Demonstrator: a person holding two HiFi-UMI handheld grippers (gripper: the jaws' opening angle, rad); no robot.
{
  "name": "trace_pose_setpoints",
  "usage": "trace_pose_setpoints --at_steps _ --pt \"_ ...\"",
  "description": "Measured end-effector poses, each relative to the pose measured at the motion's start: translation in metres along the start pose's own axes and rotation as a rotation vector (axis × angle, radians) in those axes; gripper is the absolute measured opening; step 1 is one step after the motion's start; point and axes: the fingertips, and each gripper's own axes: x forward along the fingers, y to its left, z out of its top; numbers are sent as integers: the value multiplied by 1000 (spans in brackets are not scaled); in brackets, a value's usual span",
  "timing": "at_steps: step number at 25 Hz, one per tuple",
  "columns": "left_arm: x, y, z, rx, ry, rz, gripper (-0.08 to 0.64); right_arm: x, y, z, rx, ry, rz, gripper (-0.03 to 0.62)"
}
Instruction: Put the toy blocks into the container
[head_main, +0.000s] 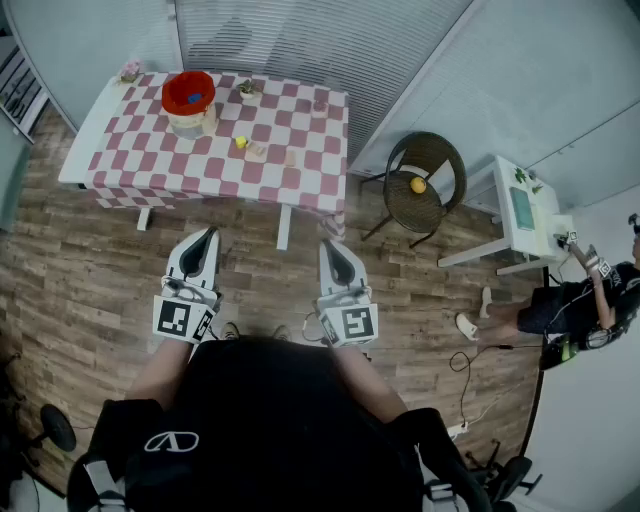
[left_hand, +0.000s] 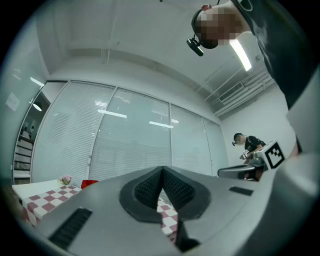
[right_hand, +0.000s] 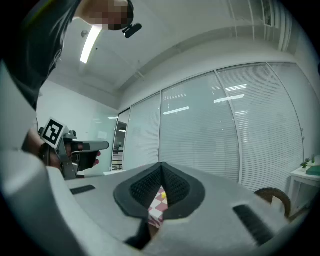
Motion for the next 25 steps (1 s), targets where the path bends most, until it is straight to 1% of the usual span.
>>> trace_pose_setpoints --at_steps 5,7,11,13,16,21,24,25 --pt "-4 -4 -1 -4 3 4 6 -3 1 -1 1 6 1 -2" --pt "-7 -4 -5 0 21 0 6 -3 2 -2 3 7 5 -2" --pt "-6 -3 -1 -4 33 16 6 -5 3 7 46 -50 37 2" --pt "-5 -4 0 -2 24 15 6 -4 1 5 44 -35 36 5" --pt "-2 -6 2 2 6 14 6 -2 -4 0 34 -10 23 5" --pt "2 -15 -7 11 29 30 6 -6 -19 -3 25 -10 25 5" --pt "3 -22 -19 18 59 42 6 -9 -30 -6 31 -24 36 5" --pt "7 -26 -17 24 51 53 6 -10 -35 -7 32 -31 41 5"
